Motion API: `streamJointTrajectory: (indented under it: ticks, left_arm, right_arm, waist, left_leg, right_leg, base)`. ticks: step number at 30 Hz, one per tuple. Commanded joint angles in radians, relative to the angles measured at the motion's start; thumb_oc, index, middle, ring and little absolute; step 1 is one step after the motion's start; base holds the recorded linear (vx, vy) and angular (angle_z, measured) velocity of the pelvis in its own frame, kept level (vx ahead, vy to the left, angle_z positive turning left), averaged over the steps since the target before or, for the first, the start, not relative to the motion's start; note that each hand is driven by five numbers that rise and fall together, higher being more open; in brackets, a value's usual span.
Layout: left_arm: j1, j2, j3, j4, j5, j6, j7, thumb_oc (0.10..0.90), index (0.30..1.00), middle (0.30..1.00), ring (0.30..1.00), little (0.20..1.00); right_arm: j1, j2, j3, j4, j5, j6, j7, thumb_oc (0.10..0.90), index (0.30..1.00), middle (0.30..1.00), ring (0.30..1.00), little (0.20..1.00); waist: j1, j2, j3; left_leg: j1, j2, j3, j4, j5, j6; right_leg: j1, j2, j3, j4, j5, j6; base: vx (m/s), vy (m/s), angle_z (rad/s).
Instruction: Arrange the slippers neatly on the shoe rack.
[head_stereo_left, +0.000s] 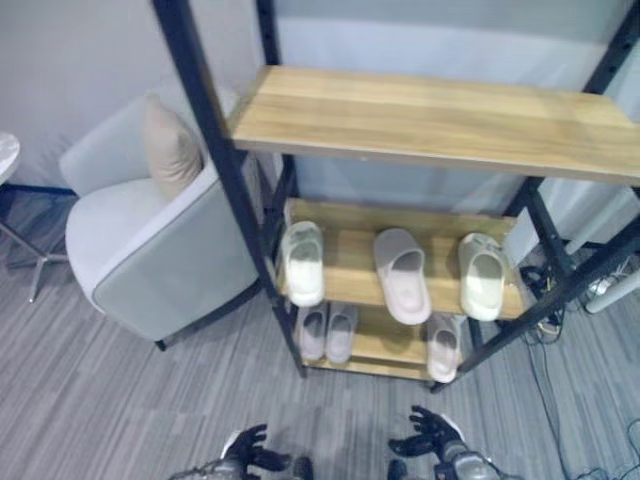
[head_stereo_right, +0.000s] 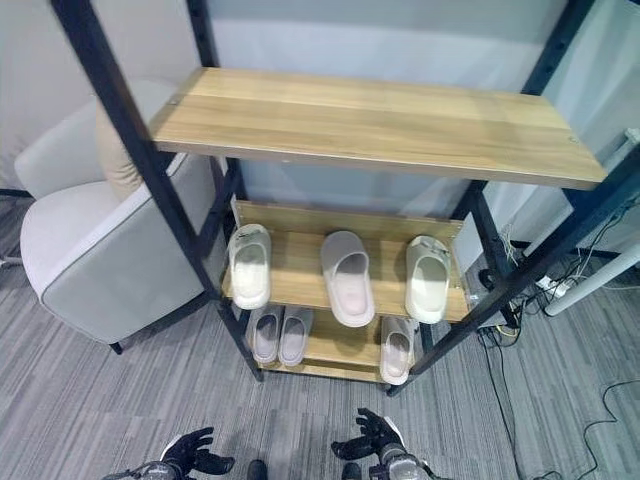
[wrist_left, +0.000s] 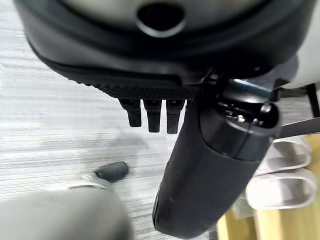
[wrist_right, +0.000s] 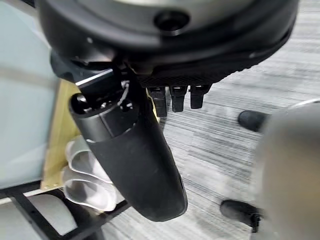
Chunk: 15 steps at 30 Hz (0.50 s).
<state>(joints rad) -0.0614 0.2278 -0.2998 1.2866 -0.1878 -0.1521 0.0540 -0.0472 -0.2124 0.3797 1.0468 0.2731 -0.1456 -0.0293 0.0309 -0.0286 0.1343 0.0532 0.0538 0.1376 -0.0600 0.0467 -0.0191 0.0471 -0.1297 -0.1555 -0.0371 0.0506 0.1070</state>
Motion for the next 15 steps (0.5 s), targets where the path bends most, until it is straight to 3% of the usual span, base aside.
streamJointTrajectory:
  ticks: [1, 5, 8, 11, 15]
  left_arm:
    - [-0.027, -0.037, -0.030, 0.023, 0.031, -0.028, 0.001, 0.800, 0.900, 0.900, 0.900, 0.900]
    - [-0.034, -0.043, -0.043, 0.016, 0.033, -0.030, 0.000, 0.800, 0.900, 0.900, 0.900, 0.900]
    - [-0.045, -0.049, -0.057, 0.013, 0.025, -0.031, 0.001, 0.800, 0.900, 0.900, 0.900, 0.900]
    - [-0.050, -0.054, -0.059, 0.010, 0.018, -0.028, 0.002, 0.800, 0.900, 0.900, 0.900, 0.900]
    - [-0.067, -0.066, -0.081, -0.003, -0.002, -0.038, 0.005, 0.800, 0.900, 0.900, 0.900, 0.900]
  right_arm:
    - [-0.023, -0.036, 0.010, -0.078, -0.035, -0.042, -0.009, 0.800, 0.900, 0.900, 0.900, 0.900]
    - [0.001, -0.042, 0.003, -0.061, -0.021, -0.041, -0.006, 0.800, 0.900, 0.900, 0.900, 0.900]
    - [0.009, -0.053, -0.012, -0.037, 0.008, -0.047, -0.006, 0.800, 0.900, 0.900, 0.900, 0.900]
    - [0.009, -0.057, -0.016, -0.019, 0.018, -0.045, -0.009, 0.800, 0.900, 0.900, 0.900, 0.900]
    - [0.004, -0.066, -0.026, 0.050, 0.030, -0.041, -0.015, 0.800, 0.900, 0.900, 0.900, 0.900]
  waist:
    - [0.004, -0.025, -0.046]
    - [-0.015, -0.020, -0.038]
    - [-0.028, -0.023, -0.002]
    - [-0.031, -0.027, 0.006]
    - [-0.023, -0.023, 0.011]
  left_leg:
    - [-0.067, -0.037, -0.054, 0.040, -0.047, -0.015]
    - [-0.066, -0.013, -0.067, 0.053, -0.043, -0.036]
    - [-0.113, 0.016, -0.086, 0.177, -0.055, -0.064]
    - [-0.129, 0.028, -0.085, 0.228, -0.065, -0.069]
    - [-0.156, -0.013, -0.150, 0.224, -0.061, -0.063]
  right_leg:
    - [-0.027, 0.000, 0.008, 0.073, -0.083, 0.040]
    - [-0.020, 0.028, 0.008, 0.074, -0.104, 0.015]
    - [-0.014, 0.059, 0.020, 0.075, -0.124, -0.023]
    - [-0.006, 0.070, 0.024, 0.070, -0.130, -0.036]
    - [0.013, 0.082, 0.043, 0.057, -0.134, -0.043]
  base:
    - [-0.02, -0.152, -0.03]
    - [-0.02, -0.175, 0.00]
    - [-0.06, -0.203, 0.14]
    - [0.01, -0.142, 0.09]
    - [0.09, -0.073, -0.12]
